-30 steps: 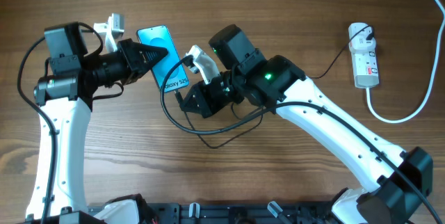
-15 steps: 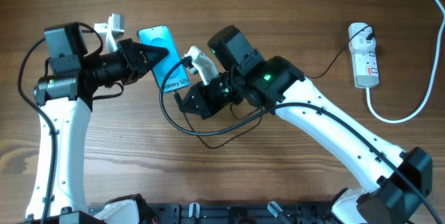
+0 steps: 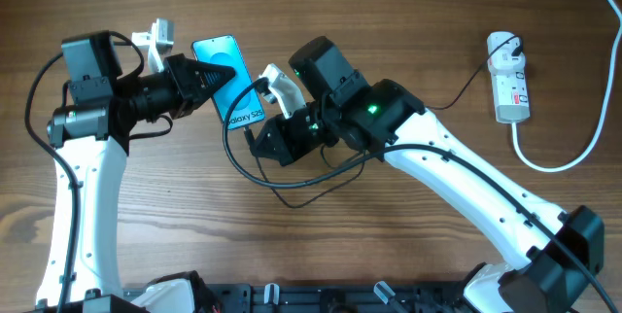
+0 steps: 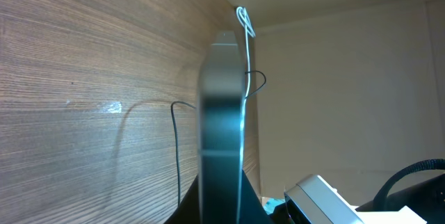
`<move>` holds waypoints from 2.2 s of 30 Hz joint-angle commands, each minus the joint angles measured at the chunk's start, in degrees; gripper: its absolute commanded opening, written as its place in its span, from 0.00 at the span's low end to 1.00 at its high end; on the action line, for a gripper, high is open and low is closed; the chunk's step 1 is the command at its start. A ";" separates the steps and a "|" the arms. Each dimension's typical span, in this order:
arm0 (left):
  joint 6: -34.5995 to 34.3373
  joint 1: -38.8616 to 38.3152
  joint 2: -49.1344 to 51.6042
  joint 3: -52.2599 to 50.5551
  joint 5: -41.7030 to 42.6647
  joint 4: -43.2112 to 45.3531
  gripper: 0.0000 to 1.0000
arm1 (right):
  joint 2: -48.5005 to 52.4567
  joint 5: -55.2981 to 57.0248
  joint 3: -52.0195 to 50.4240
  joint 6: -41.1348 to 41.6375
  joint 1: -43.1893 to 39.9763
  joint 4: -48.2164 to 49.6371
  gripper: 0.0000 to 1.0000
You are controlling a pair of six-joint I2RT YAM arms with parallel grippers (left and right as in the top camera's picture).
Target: Plug charger to phone and switch on socket
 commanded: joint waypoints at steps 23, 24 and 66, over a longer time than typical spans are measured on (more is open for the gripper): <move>7.63 -0.20 -0.85 0.04 2.71 -3.32 0.04 | 0.50 1.66 0.09 1.84 0.02 3.21 0.04; 7.63 -0.20 -0.85 0.04 2.73 -3.34 0.04 | 0.50 1.66 0.09 1.77 0.00 3.26 0.04; 7.65 -1.77 -0.85 0.04 5.27 -6.34 0.04 | 0.09 0.59 0.20 1.97 -4.17 14.10 0.10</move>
